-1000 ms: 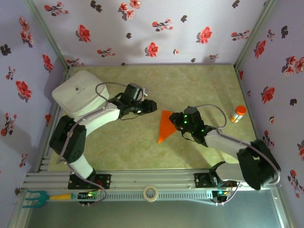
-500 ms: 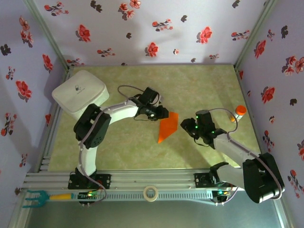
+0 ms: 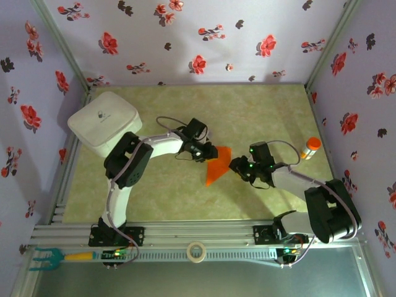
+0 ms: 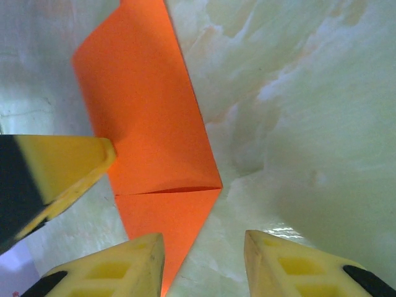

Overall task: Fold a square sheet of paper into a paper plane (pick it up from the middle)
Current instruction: Fold the wing for the fifth time at the center of the table.

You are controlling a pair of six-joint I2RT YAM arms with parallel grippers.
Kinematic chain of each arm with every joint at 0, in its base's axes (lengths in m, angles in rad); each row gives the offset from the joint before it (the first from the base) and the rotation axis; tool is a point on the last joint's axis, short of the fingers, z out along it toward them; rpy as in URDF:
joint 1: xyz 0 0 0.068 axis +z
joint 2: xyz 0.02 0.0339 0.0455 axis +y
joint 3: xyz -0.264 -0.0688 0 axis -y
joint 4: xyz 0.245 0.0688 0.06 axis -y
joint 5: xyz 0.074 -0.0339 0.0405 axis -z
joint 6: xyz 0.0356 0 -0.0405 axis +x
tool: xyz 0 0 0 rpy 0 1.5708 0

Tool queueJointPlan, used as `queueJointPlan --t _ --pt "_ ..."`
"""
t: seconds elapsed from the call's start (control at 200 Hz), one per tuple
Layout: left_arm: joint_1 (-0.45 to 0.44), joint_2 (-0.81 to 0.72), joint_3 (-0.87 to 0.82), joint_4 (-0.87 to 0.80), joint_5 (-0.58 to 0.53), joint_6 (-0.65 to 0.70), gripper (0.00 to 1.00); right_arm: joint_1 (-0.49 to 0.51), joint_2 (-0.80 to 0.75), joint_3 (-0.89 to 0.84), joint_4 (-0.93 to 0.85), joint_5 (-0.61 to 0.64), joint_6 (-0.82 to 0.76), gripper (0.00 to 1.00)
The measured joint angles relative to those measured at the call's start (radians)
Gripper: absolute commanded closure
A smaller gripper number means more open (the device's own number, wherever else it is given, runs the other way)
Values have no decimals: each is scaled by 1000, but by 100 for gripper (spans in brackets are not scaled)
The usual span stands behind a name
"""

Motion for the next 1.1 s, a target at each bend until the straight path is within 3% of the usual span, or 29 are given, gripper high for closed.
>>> queueJointPlan --t 0.445,1.1 --pt "18 -16 -85 106 42 -8 77 0 99 23 84 -72 9 58" --pt "19 -23 -102 120 49 -8 79 0 175 55 137 -61 74 59"
